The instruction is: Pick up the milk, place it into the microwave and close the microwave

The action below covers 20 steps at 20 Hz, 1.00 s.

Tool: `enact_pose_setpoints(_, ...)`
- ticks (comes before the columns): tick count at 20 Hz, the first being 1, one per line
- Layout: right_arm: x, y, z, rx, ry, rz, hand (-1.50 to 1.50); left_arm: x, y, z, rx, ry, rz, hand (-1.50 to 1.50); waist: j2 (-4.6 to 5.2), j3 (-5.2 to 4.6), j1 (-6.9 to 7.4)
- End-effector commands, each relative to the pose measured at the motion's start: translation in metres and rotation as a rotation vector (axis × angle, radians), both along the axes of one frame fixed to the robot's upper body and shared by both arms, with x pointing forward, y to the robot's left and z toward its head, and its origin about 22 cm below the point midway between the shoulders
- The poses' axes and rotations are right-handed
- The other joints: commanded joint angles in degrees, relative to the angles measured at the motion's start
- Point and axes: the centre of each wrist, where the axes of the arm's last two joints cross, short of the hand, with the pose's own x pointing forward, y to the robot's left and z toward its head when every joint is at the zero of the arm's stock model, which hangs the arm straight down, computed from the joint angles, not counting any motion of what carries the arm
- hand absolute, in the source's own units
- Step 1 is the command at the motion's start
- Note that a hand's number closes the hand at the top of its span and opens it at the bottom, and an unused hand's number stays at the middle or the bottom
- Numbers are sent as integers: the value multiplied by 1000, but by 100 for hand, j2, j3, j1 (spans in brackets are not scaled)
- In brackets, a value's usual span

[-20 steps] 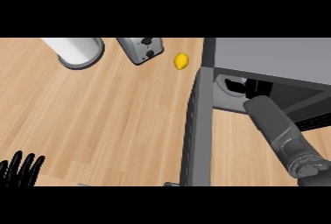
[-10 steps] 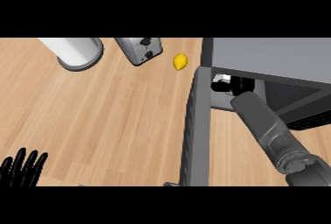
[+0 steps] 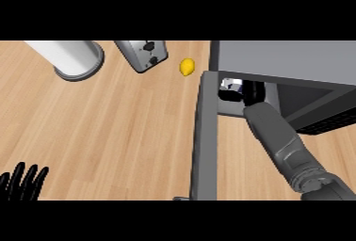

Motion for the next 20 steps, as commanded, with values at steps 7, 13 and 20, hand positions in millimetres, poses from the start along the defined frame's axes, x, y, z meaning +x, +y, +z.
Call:
enact_pose_setpoints(7, -28, 0, -38, 339, 5, 144, -150, -9, -5, 5, 11, 0, 24, -150, -168, -4, -304)
enact_pose_setpoints(13, -54, 6, -68, 413, -3, 174, -150, -19, 7, 3, 3, 21, 52, -150, -261, -23, -453)
enact_pose_setpoints(20, -81, -5, -94, 479, -23, 228, -150, -19, -6, 5, 2, 51, 15, -150, -319, -30, -611)
